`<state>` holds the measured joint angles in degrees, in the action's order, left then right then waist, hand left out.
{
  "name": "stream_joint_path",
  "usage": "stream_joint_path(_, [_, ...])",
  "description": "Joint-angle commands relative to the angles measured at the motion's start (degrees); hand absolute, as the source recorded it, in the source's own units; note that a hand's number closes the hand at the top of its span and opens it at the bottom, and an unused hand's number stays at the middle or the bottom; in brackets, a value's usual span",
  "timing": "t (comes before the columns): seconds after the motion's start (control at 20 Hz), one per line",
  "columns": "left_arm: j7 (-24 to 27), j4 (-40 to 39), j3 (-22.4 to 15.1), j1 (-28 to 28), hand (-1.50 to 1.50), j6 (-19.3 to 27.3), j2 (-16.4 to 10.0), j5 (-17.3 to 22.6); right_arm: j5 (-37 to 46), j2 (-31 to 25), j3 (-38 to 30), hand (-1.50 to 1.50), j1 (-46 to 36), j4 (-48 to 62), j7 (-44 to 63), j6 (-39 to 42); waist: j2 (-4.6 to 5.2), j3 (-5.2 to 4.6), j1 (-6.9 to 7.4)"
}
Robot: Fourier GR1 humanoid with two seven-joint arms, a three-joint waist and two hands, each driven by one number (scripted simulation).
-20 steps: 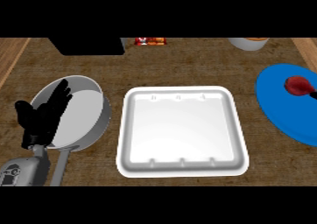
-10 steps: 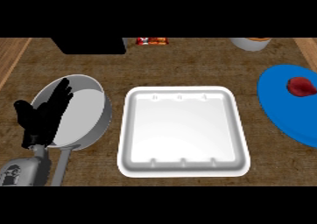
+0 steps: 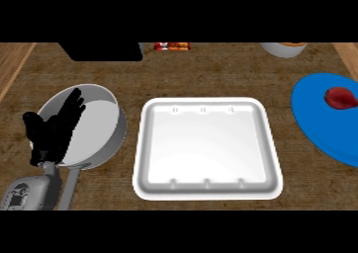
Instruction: Pick the pear from the tray and place it in the plate
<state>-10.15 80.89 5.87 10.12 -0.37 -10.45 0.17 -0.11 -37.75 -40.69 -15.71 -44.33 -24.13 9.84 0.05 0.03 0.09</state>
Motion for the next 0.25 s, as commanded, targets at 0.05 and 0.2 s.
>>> stream_joint_path(0.05, [0.58,2.51,0.69,-2.48,0.00,-2.60,-0.95,1.51,2.44,-2.46,1.17,-1.50,-0.69,10.95,-7.04,-1.40,0.12,0.06,0.63])
stream_joint_path(0.2, [1.40,-3.19,1.42,2.40,0.00,-0.90,-0.55,0.09,-0.49,-6.34,-0.15,-1.50,2.88,8.79,-4.27,3.44,0.06,0.01,-0.04])
